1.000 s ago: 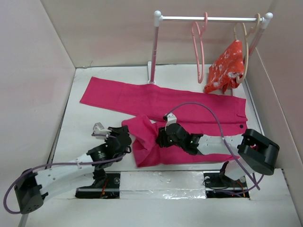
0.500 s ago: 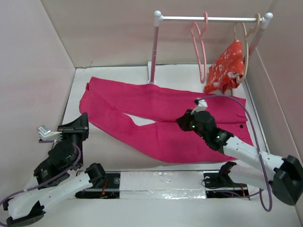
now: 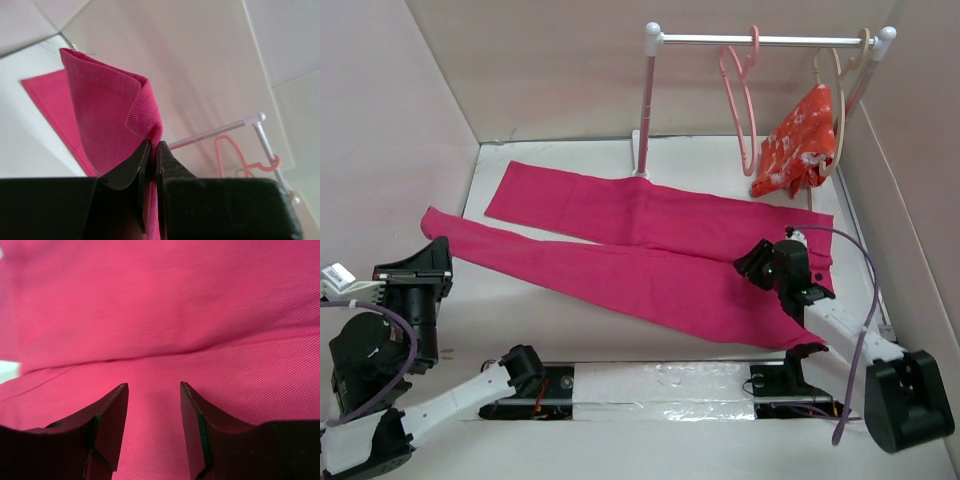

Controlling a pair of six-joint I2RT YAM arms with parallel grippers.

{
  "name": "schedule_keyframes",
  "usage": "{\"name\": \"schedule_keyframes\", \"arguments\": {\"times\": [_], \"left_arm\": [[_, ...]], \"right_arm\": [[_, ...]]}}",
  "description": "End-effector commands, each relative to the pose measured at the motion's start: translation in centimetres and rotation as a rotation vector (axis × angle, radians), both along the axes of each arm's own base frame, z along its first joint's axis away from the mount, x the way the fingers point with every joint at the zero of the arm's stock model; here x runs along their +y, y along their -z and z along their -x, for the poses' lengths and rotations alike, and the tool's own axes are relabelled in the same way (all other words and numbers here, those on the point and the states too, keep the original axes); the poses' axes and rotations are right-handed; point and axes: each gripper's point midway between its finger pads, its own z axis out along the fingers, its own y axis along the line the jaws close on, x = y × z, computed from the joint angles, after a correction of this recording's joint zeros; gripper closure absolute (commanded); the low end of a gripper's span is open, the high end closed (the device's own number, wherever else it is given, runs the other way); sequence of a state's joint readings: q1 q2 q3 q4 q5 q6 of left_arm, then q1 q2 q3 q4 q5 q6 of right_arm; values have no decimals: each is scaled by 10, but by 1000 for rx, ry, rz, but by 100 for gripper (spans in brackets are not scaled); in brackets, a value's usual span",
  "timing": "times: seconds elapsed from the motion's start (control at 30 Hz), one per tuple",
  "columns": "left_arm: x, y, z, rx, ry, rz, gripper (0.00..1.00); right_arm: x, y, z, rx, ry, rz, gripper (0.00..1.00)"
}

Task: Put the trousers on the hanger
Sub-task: Flatten out the trousers at the center of the board.

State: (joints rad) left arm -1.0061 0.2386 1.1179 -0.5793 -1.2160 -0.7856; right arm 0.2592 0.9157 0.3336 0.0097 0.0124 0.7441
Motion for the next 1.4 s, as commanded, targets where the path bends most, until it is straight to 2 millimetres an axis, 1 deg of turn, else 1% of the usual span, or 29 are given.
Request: {"name": "schedule_keyframes", "arguments": {"times": [0.0, 0.07, 0.17, 0.27, 0.3, 0.4, 0.43, 0.47, 0.5, 0.53, 0.57, 0.6, 0.63, 0.67, 0.7, 0.73, 0.77, 0.8, 0.83, 0.97, 1.0, 1.07, 1.1, 1.17, 1.2, 1.23, 1.27, 1.33, 1.37], "left_arm": [[22, 3, 7, 40, -72, -117, 100], [32, 1, 12, 38, -88, -136, 100], [30, 2, 13, 35, -76, -167, 100], [10, 16, 4, 49, -21, -218, 100], [0, 25, -1, 65, -6, -249, 100], [-15, 41, -8, 86, 20, -271, 100], [-18, 43, -9, 84, 27, -277, 100], [-21, 42, -10, 75, 47, -283, 100], [-21, 41, -9, 62, 53, -284, 100], [-22, 40, -8, 53, 62, -281, 100], [-25, 39, -8, 41, 83, -278, 100], [-26, 41, -8, 26, 93, -272, 100], [-26, 43, -8, 27, 88, -286, 100], [-28, 45, -8, 24, 100, -289, 100], [-28, 47, -7, 25, 105, -292, 100], [-28, 48, -6, 23, 109, -293, 100], [-28, 49, -6, 20, 116, -293, 100], [-28, 49, -5, 8, 120, -283, 100], [-27, 48, -4, -7, 124, -280, 100], [-24, 47, 0, -35, 134, -271, 100], [-22, 47, 1, -45, 132, -258, 100], [-21, 47, 2, -50, 133, -257, 100], [-15, 46, 6, -69, 128, -233, 100], [-14, 46, 7, -80, 133, -225, 100], [-15, 45, 8, -85, 138, -227, 100], [-16, 44, 7, -85, 141, -228, 100], [-17, 44, 7, -87, 148, -231, 100], [-19, 44, 6, -84, 151, -236, 100], [-20, 44, 6, -84, 155, -237, 100]], "right_arm": [[12, 2, -13, 12, -38, -89, 48], [19, 13, -17, 59, -51, -114, 48], [24, 19, -25, 76, -63, -127, 48], [18, 12, -30, 66, -30, -106, 51], [12, -2, -27, 33, -4, -102, 53], [-32, -31, -31, -64, 173, 8, 53], [-63, -33, -33, -65, 276, 52, 53], [-79, -40, -35, -76, 319, 72, 52], [-96, -38, -33, -56, 348, 114, 48], [-109, -35, -33, -37, 365, 126, 40], [-138, -37, -34, -29, 443, 140, 33], [-152, -33, -31, -4, 477, 150, 13], [-157, -32, -32, 5, 463, 130, 8], [-176, -26, -29, 37, 512, 125, 6], [-186, -29, -33, 22, 533, 131, 1], [-193, -28, -34, 21, 545, 123, 0], [-200, -19, -35, 48, 563, 119, 0], [-210, -21, -39, 42, 600, 102, 0], [-212, -6, -40, 97, 605, 79, 0], [-207, 7, -61, 173, 547, 24, 1], [-206, 21, -60, 234, 532, 23, 3], [-206, 18, -66, 226, 515, 22, 8], [-206, 17, -67, 223, 511, 19, 22], [-204, 18, -66, 216, 511, 14, 45], [-205, 16, -68, 201, 513, 11, 79], [-205, 14, -69, 193, 516, 7, 92], [-205, 13, -69, 186, 520, 3, 100], [-209, 4, -73, 142, 550, 4, 100], [-208, -10, -78, 90, 551, 8, 100]]}}
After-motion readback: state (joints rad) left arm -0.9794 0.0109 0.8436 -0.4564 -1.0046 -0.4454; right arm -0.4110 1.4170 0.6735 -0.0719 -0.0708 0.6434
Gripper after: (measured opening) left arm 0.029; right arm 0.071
